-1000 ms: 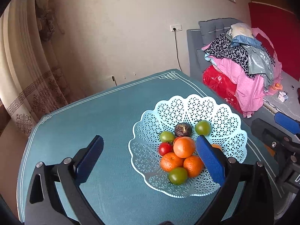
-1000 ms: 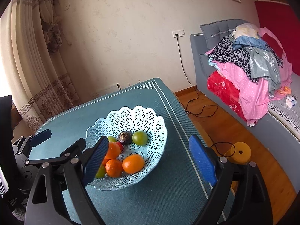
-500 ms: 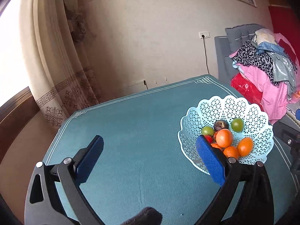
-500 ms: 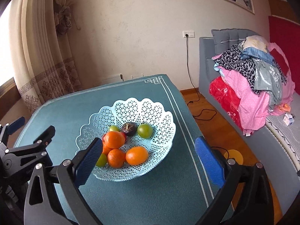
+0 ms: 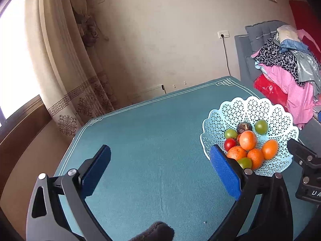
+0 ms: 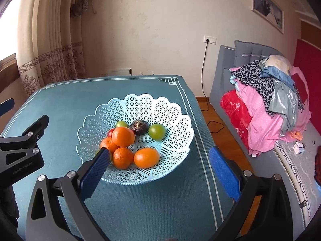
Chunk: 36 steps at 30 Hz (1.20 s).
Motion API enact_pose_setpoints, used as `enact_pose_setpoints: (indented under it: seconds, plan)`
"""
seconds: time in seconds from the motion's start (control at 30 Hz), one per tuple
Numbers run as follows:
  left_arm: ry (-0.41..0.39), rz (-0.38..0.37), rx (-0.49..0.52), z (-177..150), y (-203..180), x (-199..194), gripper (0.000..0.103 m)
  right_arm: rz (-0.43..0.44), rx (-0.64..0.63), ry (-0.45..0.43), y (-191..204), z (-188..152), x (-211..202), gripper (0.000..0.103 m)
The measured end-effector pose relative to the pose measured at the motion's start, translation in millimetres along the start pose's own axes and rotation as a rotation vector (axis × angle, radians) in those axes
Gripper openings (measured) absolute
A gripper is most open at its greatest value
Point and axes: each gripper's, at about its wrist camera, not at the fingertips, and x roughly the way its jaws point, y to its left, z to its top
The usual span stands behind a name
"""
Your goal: Organize fruits
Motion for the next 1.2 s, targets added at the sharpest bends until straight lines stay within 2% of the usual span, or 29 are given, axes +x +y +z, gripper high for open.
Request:
enact_pose_setpoints:
  seconds: [0.33,1.2]
  plan:
    - [0.029,0.028,0.019,-1.8,-3.7,4.4,0.100,-0.005,-0.043,0.040,4.6,-2.7,5.9,0.098]
    - [0.029,0.043,0.060,1.8,-14.8,0.9,0.100,-0.043,-0.076,0.023,9.8,-2.0,-1.2,0.098]
